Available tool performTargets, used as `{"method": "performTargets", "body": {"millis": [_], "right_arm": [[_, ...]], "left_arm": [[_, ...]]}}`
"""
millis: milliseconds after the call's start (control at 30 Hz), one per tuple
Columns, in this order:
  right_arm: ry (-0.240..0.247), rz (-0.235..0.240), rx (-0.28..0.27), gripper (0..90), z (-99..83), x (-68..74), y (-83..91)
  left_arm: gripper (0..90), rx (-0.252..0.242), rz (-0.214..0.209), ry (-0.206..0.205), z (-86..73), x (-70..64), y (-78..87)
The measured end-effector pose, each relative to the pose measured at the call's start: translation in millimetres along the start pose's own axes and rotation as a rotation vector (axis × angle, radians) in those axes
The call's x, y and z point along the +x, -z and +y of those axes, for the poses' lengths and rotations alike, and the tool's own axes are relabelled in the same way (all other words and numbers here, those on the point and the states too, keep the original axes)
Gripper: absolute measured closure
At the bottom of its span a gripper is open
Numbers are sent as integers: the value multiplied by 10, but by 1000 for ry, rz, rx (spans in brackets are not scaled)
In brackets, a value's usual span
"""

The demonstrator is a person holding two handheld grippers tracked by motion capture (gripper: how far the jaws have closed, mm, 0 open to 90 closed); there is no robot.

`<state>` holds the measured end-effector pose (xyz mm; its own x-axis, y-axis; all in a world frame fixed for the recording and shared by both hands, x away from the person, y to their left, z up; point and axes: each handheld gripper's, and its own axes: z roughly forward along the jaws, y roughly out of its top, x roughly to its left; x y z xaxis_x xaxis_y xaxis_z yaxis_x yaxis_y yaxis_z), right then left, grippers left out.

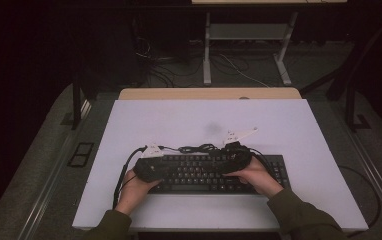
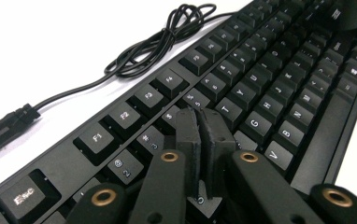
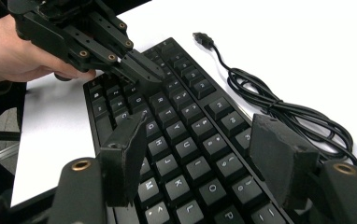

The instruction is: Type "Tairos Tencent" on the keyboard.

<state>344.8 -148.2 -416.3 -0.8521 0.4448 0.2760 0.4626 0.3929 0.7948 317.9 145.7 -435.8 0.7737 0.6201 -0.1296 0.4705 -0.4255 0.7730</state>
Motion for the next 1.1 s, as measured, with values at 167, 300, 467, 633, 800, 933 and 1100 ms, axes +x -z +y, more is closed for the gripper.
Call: {"method": "performTargets", "body": {"millis": [167,300,467,633,800,933,1100], "right_arm": [[-1,13,-10,365,5,0,-44],[14,15,0,365,-4,12,-81],[16,18,2,371,-8,27,-95],[23,11,-4,427,-6,60,-88],[23,14,-9,509,-4,83,-83],[27,23,-1,572,-9,104,-99],[37,32,12,652,-22,134,-127]], "left_arm": [[800,-21,-4,5,4,-2,39],[732,-33,-12,0,3,-15,75],[648,-47,-14,4,-5,-13,107],[567,-66,-19,11,-24,-31,163],[472,-80,-17,21,-48,-41,212],[405,-75,-16,25,-67,-43,221],[324,-72,-10,23,-86,-54,219]]}}
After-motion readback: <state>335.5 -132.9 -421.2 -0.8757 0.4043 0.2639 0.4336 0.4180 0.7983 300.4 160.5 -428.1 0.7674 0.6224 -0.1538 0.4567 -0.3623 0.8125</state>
